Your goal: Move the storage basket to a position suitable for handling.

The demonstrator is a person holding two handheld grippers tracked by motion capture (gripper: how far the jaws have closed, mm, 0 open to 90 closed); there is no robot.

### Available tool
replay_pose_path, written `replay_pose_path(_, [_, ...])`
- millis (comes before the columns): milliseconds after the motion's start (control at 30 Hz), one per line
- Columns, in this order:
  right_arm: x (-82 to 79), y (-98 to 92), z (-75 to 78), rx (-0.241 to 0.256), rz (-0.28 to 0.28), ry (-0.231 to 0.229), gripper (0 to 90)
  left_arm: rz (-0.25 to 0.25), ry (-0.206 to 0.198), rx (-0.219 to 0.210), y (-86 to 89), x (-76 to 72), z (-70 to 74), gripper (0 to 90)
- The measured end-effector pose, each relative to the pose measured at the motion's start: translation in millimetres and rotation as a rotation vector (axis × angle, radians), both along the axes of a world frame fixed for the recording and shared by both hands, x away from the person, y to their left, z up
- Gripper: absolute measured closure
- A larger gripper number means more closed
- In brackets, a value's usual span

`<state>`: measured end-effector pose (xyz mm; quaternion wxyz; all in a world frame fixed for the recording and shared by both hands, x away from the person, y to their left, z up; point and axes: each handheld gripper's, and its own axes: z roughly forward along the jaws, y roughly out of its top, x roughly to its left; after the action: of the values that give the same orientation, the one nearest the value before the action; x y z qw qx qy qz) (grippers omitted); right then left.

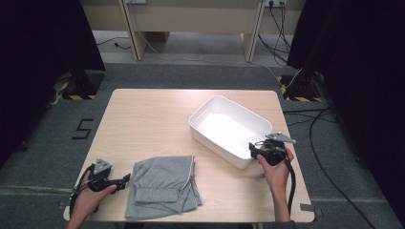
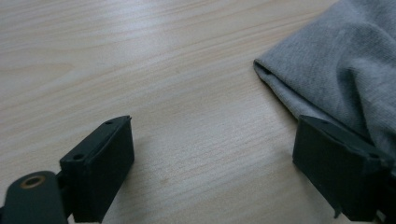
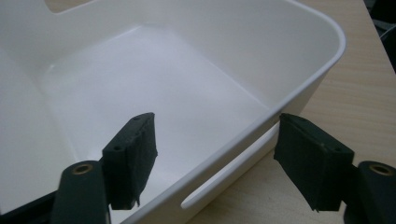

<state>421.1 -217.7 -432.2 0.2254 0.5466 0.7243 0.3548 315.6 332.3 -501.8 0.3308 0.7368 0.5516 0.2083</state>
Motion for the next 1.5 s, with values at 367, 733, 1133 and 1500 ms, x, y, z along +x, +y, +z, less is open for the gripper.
replay_pose_path(367, [1.8, -0.4, -0.8, 0.009, 0.008, -0.001, 31.9, 0.000, 0.000, 0.000, 0.0, 0.0, 0.0, 11.9])
replay_pose_path(733, [10.9, -1.1, -3.8, 0.028, 0.065, -0.013, 42.2, 0.000, 0.000, 0.000, 0.0, 0.0, 0.0, 11.9])
replay_pose_path(1133, [24.9, 2.6, -5.8, 0.042, 0.132, 0.014, 52.6, 0.005, 0.022, -0.109, 1.5, 10.1, 23.6, 16.4])
replay_pose_path(1500, [21.5, -2.4, 1.8, 0.050, 0.092, -0.022, 44.6, -0.227, -0.053, -0.190, -81.7, 50.9, 78.3, 16.4])
